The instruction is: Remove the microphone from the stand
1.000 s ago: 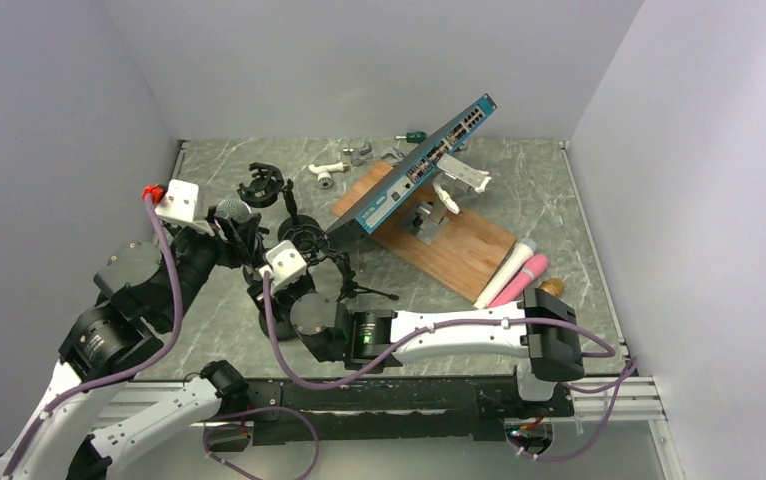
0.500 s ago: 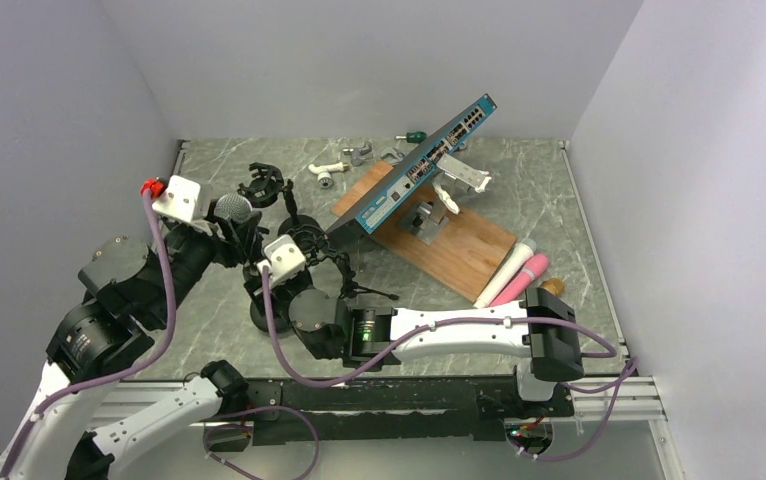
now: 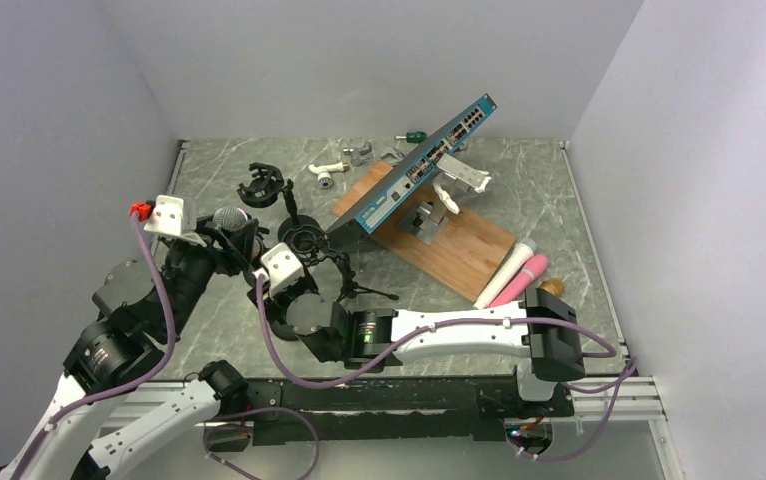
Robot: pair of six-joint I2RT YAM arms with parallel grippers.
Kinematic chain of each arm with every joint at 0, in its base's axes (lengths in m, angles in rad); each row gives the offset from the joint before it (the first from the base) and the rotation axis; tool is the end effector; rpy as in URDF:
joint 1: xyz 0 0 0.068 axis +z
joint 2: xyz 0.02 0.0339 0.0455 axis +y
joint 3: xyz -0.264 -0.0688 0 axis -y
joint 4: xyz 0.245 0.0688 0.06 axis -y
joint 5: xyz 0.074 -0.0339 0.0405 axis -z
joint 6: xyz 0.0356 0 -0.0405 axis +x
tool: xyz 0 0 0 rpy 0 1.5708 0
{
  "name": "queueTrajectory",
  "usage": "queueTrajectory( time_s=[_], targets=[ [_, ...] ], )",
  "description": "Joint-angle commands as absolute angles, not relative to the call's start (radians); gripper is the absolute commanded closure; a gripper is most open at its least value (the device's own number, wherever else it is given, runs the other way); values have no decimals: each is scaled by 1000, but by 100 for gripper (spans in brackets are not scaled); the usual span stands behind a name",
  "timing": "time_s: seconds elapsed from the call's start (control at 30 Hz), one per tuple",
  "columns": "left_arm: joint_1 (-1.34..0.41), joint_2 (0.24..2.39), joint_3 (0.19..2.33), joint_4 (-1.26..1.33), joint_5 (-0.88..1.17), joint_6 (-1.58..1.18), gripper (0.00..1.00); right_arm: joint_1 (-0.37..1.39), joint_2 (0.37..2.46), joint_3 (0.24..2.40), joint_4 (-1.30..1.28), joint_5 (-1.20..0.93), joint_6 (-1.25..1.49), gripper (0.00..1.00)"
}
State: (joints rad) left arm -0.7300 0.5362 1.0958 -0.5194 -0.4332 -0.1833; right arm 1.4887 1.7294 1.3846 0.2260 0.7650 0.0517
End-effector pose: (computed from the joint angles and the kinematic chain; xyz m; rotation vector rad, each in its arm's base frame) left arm 0.0659 -0.0389 0.4335 0.0745 1.5457 -0.3945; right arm 0.0583 0.4081 0.3360 -0.6171 1.5656 0.5219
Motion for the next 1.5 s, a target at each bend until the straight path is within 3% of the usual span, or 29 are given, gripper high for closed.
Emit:
queueTrajectory(
  time_s=[0.0,0.1,0.13,0.47,0.67,0.73,0.8,0.87,0.9,1.47],
  targets=[
    [-733,546,1110,-468,-484,-262,100,1481,1700,1388,180,796,108,39],
    [-732,558,1123,-480,-484,-271,100,1482,1713,1422,157,811,124,7],
    [-732,558,1125,-477,-481,-270,100,1485,1723,1446,139,819,127,1],
    [-732,550,1125,-482,-487,-261,100,1497,1756,1518,117,876,97,0],
    [-733,552,1130,-479,-485,-256,100,1497,1770,1526,112,872,88,7],
    [-733,554,1131,-479,-482,-256,100,1496,1777,1528,113,873,84,13],
    [-732,554,1133,-481,-480,-255,100,1494,1784,1532,115,867,75,32],
    [-732,556,1137,-485,-480,-252,100,1493,1787,1532,115,855,71,82],
    [-732,557,1142,-486,-480,-251,100,1492,1788,1530,110,849,73,100],
    [-731,640,1429,-425,-385,-106,100,1470,1790,1507,101,774,94,100]
  ],
)
